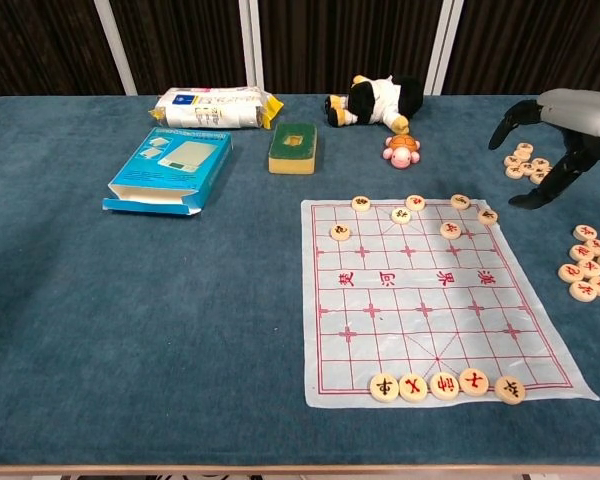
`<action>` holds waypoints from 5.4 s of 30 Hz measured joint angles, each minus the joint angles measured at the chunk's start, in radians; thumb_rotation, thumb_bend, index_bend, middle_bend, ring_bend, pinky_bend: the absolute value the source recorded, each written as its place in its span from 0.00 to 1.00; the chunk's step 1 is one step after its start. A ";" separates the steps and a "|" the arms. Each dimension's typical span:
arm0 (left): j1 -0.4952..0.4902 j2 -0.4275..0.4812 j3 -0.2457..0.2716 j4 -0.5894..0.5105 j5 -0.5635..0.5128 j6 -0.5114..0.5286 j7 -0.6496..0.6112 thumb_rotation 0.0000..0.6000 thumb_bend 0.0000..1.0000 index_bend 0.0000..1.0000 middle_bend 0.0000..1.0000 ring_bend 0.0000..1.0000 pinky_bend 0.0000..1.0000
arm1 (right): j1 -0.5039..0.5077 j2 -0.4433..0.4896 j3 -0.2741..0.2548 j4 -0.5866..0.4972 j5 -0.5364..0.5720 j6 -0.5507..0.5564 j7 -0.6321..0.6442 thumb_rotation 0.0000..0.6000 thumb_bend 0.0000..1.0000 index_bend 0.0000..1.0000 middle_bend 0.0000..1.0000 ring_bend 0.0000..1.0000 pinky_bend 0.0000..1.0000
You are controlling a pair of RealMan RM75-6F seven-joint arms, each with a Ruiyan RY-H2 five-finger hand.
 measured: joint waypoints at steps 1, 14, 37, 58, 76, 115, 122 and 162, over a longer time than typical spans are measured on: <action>0.000 0.000 0.000 0.000 -0.001 -0.001 0.000 1.00 0.01 0.00 0.00 0.00 0.05 | 0.007 -0.012 0.000 0.011 0.010 0.004 -0.006 1.00 0.31 0.27 0.00 0.00 0.00; -0.002 0.001 -0.004 0.002 -0.010 -0.004 -0.004 1.00 0.01 0.00 0.00 0.00 0.05 | 0.067 -0.139 -0.019 0.152 0.065 0.035 -0.032 1.00 0.31 0.32 0.00 0.00 0.00; -0.006 -0.002 -0.005 0.002 -0.018 -0.010 0.004 1.00 0.01 0.00 0.00 0.00 0.05 | 0.116 -0.263 -0.040 0.333 0.078 0.004 -0.010 1.00 0.37 0.40 0.00 0.00 0.00; -0.006 0.000 -0.006 0.002 -0.021 -0.011 0.001 1.00 0.01 0.00 0.00 0.00 0.05 | 0.143 -0.325 -0.035 0.417 0.109 -0.012 -0.042 1.00 0.38 0.44 0.00 0.00 0.00; -0.008 -0.003 -0.005 0.002 -0.023 -0.012 0.011 1.00 0.01 0.00 0.00 0.00 0.05 | 0.161 -0.342 -0.020 0.446 0.129 -0.026 -0.067 1.00 0.38 0.46 0.00 0.00 0.00; -0.008 -0.009 -0.007 0.003 -0.026 -0.008 0.024 1.00 0.01 0.00 0.00 0.00 0.05 | 0.181 -0.361 -0.004 0.472 0.159 -0.046 -0.090 1.00 0.39 0.50 0.00 0.00 0.00; -0.008 -0.008 -0.005 0.000 -0.027 -0.012 0.025 1.00 0.01 0.00 0.00 0.00 0.05 | 0.193 -0.351 0.002 0.437 0.187 -0.035 -0.126 1.00 0.39 0.50 0.00 0.00 0.00; -0.010 -0.001 -0.007 -0.005 -0.040 -0.020 0.018 1.00 0.01 0.00 0.00 0.00 0.05 | 0.240 -0.416 0.023 0.465 0.248 0.000 -0.186 1.00 0.39 0.46 0.00 0.00 0.00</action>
